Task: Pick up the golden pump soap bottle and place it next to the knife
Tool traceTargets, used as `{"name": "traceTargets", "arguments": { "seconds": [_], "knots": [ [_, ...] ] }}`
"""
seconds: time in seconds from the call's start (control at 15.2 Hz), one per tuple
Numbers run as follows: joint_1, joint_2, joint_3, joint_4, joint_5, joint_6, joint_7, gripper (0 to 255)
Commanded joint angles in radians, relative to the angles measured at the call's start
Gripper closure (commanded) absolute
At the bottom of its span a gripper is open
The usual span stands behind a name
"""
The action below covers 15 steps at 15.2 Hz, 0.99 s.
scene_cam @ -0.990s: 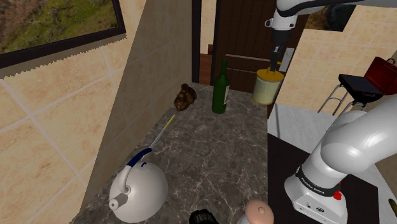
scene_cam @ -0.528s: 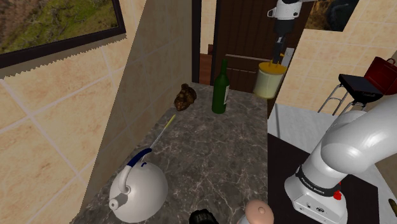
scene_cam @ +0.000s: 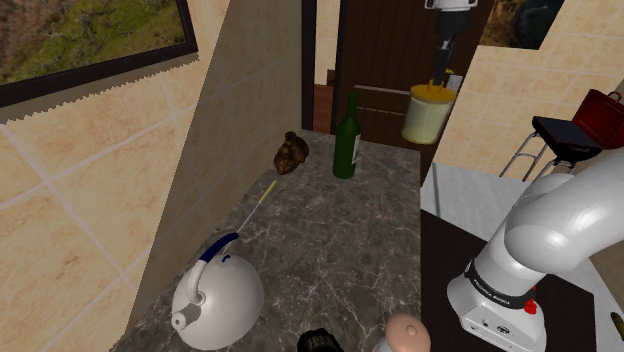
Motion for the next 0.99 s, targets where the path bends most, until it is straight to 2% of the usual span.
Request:
{"name": "traceTargets", "arguments": {
  "seconds": [0.0, 0.66, 0.92],
  "knots": [
    [0.002, 0.012, 0.0, 0.041, 0.004, -0.029, -0.005, 255],
    [0.008, 0.063, 0.001, 0.216, 0.017, -0.154, -0.026, 255],
    [0.041, 0.099, 0.058, 0.241, 0.054, -0.156, 0.065, 255]
  ]
}}
